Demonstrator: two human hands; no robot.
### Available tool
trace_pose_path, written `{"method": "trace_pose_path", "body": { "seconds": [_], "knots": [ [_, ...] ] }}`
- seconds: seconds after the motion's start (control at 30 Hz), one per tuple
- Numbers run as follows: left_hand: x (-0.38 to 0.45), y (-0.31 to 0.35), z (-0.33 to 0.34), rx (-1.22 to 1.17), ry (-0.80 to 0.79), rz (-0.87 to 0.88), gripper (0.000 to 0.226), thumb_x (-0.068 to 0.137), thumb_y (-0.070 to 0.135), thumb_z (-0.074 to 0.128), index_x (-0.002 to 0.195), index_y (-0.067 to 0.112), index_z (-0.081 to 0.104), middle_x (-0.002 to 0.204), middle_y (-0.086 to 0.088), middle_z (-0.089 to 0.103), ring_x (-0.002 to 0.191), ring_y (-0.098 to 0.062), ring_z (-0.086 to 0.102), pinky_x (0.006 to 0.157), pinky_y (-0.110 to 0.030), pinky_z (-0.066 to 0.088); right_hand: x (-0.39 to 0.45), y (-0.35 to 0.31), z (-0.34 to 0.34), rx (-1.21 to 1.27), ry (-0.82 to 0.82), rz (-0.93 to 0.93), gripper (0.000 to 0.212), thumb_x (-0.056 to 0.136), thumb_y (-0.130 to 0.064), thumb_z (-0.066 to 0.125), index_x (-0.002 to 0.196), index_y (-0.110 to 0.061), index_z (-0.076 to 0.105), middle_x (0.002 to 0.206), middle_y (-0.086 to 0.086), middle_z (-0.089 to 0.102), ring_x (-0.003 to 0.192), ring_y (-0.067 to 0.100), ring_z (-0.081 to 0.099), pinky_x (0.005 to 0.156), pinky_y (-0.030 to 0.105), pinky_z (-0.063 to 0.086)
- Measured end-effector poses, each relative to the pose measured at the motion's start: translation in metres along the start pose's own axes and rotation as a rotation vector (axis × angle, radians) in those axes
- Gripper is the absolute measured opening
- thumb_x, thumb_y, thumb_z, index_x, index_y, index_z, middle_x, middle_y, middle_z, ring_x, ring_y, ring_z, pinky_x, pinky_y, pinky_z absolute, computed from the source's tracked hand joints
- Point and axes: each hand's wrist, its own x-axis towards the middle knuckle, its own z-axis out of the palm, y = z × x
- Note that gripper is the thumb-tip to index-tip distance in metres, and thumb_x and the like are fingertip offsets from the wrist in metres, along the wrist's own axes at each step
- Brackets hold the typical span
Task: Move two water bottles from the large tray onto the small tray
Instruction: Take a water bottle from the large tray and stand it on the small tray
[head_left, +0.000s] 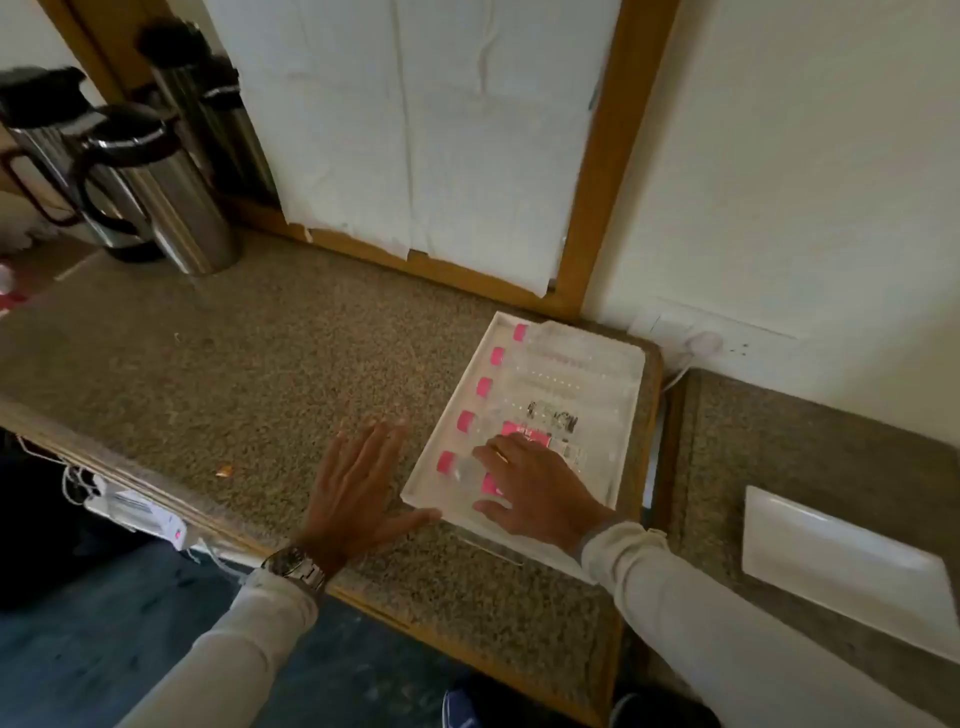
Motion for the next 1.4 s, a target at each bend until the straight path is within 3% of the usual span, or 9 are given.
{"method": "trace_pose_path", "body": {
  "seconds": [0.23, 0.53, 0.77, 0.9, 1.0, 1.13, 1.2, 1.3, 1.4],
  "knots": [
    [-0.002, -0.032, 0.043, 0.030, -0.078, 0.098, 0.120, 0.072, 0.095, 0.037, 0.155, 0.009, 0.028, 0.165, -0.015, 0.024, 0.153, -0.031, 0.021, 0.126, -0.051, 0.012, 0.035, -0.036, 0.026, -0.100, -0.070, 0.107, 0.052, 0.088, -0.042, 0.068, 0.125, -0.007, 0.057, 0.112, 0.014, 0.065, 0.097, 0.033, 0.065, 0.076, 0.042, 0.050],
    [0.000, -0.035, 0.042, 0.005, -0.080, 0.118, 0.118, 0.073, 0.093, 0.040, 0.155, 0.008, 0.028, 0.165, -0.017, 0.023, 0.153, -0.032, 0.023, 0.123, -0.056, 0.021, 0.054, -0.041, 0.020, 0.006, -0.089, 0.195, 0.035, 0.101, -0.040, 0.055, 0.115, -0.009, 0.064, 0.113, 0.010, 0.069, 0.106, 0.033, 0.067, 0.081, 0.040, 0.050],
    [0.010, -0.018, 0.027, -0.002, -0.073, 0.076, 0.114, 0.077, 0.093, 0.022, 0.158, 0.013, 0.019, 0.167, -0.013, 0.014, 0.155, -0.030, 0.014, 0.126, -0.057, 0.012, 0.023, -0.021, -0.012, 0.170, 0.173, 0.206, 0.044, 0.101, -0.050, 0.050, 0.118, -0.011, 0.064, 0.113, 0.006, 0.072, 0.104, 0.025, 0.067, 0.083, 0.037, 0.053],
    [0.027, 0.009, 0.008, 0.007, -0.025, 0.111, 0.115, 0.078, 0.093, 0.017, 0.157, 0.010, 0.019, 0.166, -0.016, 0.017, 0.154, -0.030, 0.013, 0.125, -0.061, 0.016, -0.001, -0.001, -0.030, 0.456, 0.366, 0.292, 0.035, 0.103, -0.041, 0.052, 0.118, -0.011, 0.061, 0.110, 0.006, 0.069, 0.100, 0.022, 0.064, 0.076, 0.029, 0.050],
    [0.040, 0.042, 0.000, -0.003, 0.011, 0.166, 0.116, 0.077, 0.093, 0.017, 0.158, 0.010, 0.014, 0.167, -0.016, 0.011, 0.154, -0.029, 0.009, 0.126, -0.059, 0.011, -0.026, 0.019, -0.040, 0.775, 0.459, 0.351, 0.030, 0.104, -0.029, 0.054, 0.122, -0.006, 0.061, 0.112, 0.009, 0.070, 0.106, 0.023, 0.067, 0.091, 0.038, 0.055],
    [0.058, 0.099, -0.002, -0.004, 0.037, 0.268, 0.114, 0.078, 0.091, 0.019, 0.158, 0.011, 0.011, 0.168, -0.016, 0.006, 0.156, -0.031, 0.008, 0.125, -0.060, 0.014, -0.074, 0.041, -0.051, 1.020, 0.637, 0.289, 0.041, 0.106, -0.034, 0.043, 0.133, -0.005, 0.056, 0.127, 0.002, 0.067, 0.122, 0.009, 0.063, 0.104, 0.022, 0.050],
    [0.064, 0.130, 0.000, -0.017, 0.048, 0.302, 0.113, 0.079, 0.090, 0.022, 0.158, 0.010, 0.012, 0.168, -0.016, 0.008, 0.156, -0.030, 0.008, 0.125, -0.060, 0.015, -0.100, 0.056, -0.053, 1.067, 0.717, 0.260, 0.048, 0.106, -0.043, 0.040, 0.138, -0.010, 0.053, 0.133, -0.005, 0.063, 0.128, 0.005, 0.059, 0.108, 0.025, 0.049],
    [0.072, 0.177, 0.011, -0.054, 0.055, 0.355, 0.113, 0.080, 0.090, 0.026, 0.158, 0.011, 0.009, 0.168, -0.015, 0.005, 0.157, -0.028, 0.005, 0.126, -0.058, 0.013, -0.144, 0.093, -0.055, 1.115, 0.769, 0.305, 0.041, 0.104, -0.047, 0.039, 0.139, -0.028, 0.050, 0.132, -0.014, 0.063, 0.124, 0.002, 0.062, 0.101, 0.021, 0.053],
    [0.077, 0.227, 0.027, -0.082, 0.044, 0.422, 0.113, 0.080, 0.089, 0.029, 0.158, 0.009, 0.011, 0.168, -0.016, 0.005, 0.157, -0.029, 0.004, 0.127, -0.054, 0.010, -0.184, 0.134, -0.053, 1.080, 0.781, 0.393, 0.035, 0.105, -0.038, 0.042, 0.138, -0.029, 0.049, 0.129, -0.019, 0.062, 0.118, -0.003, 0.063, 0.093, 0.008, 0.050]
  ]
}}
